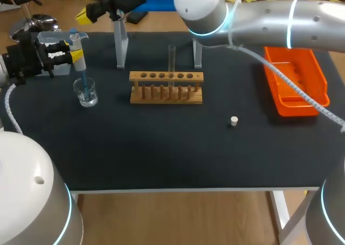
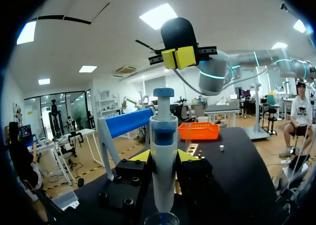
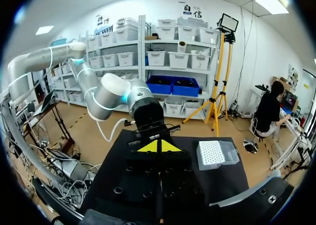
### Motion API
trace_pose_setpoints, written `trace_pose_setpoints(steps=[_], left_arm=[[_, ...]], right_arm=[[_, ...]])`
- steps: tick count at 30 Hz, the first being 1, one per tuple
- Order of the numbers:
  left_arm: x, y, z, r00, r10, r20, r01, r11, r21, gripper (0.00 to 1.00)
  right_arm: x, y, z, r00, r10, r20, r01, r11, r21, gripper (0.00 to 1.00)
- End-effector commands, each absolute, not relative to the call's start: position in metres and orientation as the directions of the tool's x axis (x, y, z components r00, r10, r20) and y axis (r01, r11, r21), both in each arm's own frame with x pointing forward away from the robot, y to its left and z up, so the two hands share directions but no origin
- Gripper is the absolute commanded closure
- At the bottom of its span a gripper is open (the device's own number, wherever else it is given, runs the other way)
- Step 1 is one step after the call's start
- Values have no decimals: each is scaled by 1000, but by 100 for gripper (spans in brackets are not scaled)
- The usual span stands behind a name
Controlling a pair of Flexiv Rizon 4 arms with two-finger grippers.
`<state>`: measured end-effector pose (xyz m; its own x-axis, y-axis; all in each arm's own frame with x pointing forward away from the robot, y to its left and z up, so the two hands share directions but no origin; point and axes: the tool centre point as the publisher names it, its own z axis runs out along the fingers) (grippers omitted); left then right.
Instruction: Invert the test tube, pick up the pipette, mount the tip to pipette, aspirate from beaker and dispense into the tube, eject the tip, return the pipette, and cap with the stopper.
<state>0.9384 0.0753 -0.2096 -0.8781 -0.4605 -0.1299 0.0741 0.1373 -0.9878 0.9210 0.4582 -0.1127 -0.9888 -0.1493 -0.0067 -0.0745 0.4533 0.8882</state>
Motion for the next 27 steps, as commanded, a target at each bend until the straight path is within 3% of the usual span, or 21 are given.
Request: trace_pose_setpoints(steps=[1,27], left_arm=[[939,75,-210,-878,-460,-131,76,137,-988,100],[939,75,-210,-878,-460,-131,76,137,-988,100]], right_arm=[[925,468,-112,-988,-156,-2,-75,464,883,100],[926,478,-130,-987,-157,28,-54,499,865,100]])
